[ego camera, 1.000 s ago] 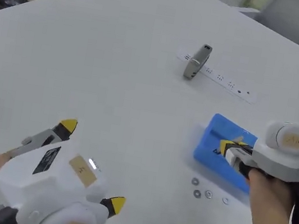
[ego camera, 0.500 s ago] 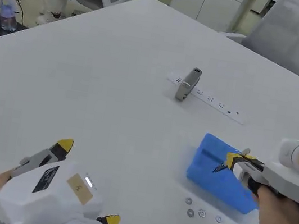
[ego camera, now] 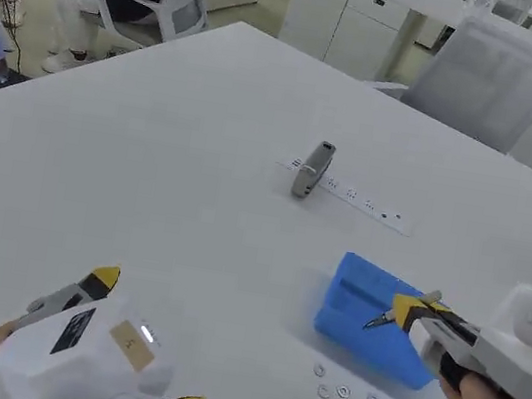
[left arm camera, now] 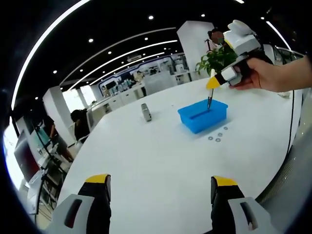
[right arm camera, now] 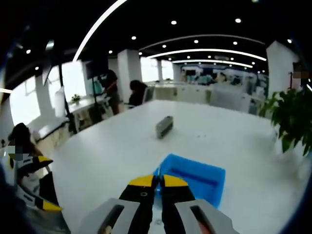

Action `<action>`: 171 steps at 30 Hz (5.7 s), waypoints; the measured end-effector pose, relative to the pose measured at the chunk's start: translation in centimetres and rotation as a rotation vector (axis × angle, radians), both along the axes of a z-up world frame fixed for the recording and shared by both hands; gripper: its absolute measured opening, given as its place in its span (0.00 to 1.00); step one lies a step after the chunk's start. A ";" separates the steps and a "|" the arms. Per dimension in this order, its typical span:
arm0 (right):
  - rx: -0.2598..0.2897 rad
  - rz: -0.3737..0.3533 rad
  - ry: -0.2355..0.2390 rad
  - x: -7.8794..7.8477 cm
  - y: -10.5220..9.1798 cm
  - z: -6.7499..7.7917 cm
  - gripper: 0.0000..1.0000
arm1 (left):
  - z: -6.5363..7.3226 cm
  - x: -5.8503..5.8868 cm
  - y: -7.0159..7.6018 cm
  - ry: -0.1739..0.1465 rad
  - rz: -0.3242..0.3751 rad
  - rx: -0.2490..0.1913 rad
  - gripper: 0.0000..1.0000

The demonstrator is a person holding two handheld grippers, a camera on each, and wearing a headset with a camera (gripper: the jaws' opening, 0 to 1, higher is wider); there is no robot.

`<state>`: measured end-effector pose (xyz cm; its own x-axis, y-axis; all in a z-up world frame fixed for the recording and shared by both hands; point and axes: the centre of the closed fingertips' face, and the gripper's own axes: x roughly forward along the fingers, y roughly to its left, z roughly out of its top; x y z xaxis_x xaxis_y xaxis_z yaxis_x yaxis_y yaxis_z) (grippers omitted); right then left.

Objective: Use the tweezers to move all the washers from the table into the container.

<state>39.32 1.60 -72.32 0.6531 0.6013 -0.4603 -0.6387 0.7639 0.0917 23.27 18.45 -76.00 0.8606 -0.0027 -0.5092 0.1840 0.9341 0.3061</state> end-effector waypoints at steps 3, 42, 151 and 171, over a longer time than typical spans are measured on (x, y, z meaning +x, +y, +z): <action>0.009 -0.004 0.024 -0.6 0.0 -0.6 0.01 | 0.0 0.0 -0.1 -0.003 -0.004 -0.001 0.86; -0.124 0.056 0.067 -1.8 2.4 -7.2 0.01 | 0.0 -0.1 0.3 -0.001 0.012 0.008 0.84; -0.156 0.033 0.013 4.8 1.4 -5.1 0.01 | -0.4 -0.1 0.2 0.019 0.006 0.022 0.86; -0.043 0.046 -0.047 -0.4 0.5 0.4 0.01 | -0.2 -0.1 0.2 0.010 0.004 0.023 0.86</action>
